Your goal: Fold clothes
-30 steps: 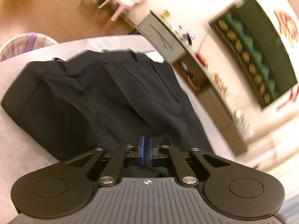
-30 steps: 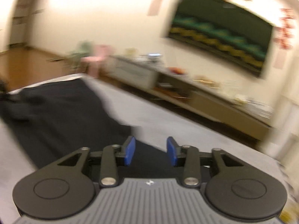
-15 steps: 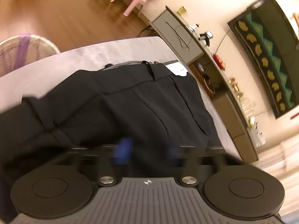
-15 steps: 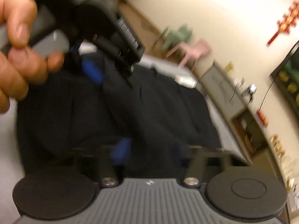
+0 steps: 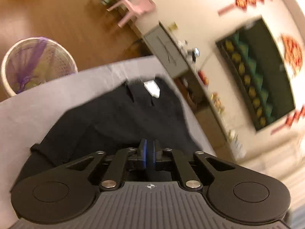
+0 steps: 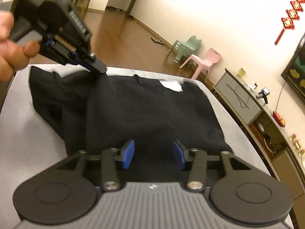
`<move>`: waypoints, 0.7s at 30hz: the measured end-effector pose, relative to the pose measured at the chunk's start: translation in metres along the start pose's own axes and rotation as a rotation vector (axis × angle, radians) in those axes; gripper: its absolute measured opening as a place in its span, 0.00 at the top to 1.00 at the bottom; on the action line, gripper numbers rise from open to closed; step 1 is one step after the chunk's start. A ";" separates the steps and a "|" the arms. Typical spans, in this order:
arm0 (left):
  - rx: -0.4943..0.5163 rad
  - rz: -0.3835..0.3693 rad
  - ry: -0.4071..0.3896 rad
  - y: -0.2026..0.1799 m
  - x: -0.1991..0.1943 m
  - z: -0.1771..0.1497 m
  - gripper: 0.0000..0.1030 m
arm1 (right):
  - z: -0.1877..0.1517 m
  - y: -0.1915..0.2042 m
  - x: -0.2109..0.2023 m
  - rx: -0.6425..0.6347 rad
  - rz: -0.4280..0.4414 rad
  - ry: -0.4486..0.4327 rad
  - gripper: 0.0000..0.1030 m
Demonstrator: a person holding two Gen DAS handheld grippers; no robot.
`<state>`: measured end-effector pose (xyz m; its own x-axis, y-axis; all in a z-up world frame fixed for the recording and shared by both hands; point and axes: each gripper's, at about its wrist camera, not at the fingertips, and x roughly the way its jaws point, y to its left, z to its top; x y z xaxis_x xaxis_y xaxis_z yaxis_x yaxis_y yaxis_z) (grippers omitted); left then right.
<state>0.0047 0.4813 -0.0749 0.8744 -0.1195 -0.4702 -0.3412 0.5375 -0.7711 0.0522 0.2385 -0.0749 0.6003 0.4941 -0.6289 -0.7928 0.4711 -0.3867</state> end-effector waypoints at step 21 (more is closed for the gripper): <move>0.038 0.194 0.003 0.032 -0.051 -0.005 0.46 | 0.087 -0.009 0.070 0.121 0.204 -0.003 0.98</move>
<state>-0.0524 0.5004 -0.0773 0.7927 -0.0129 -0.6094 -0.4896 0.5821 -0.6492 0.1105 0.3330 -0.0570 0.4293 0.5903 -0.6836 -0.8795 0.4452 -0.1678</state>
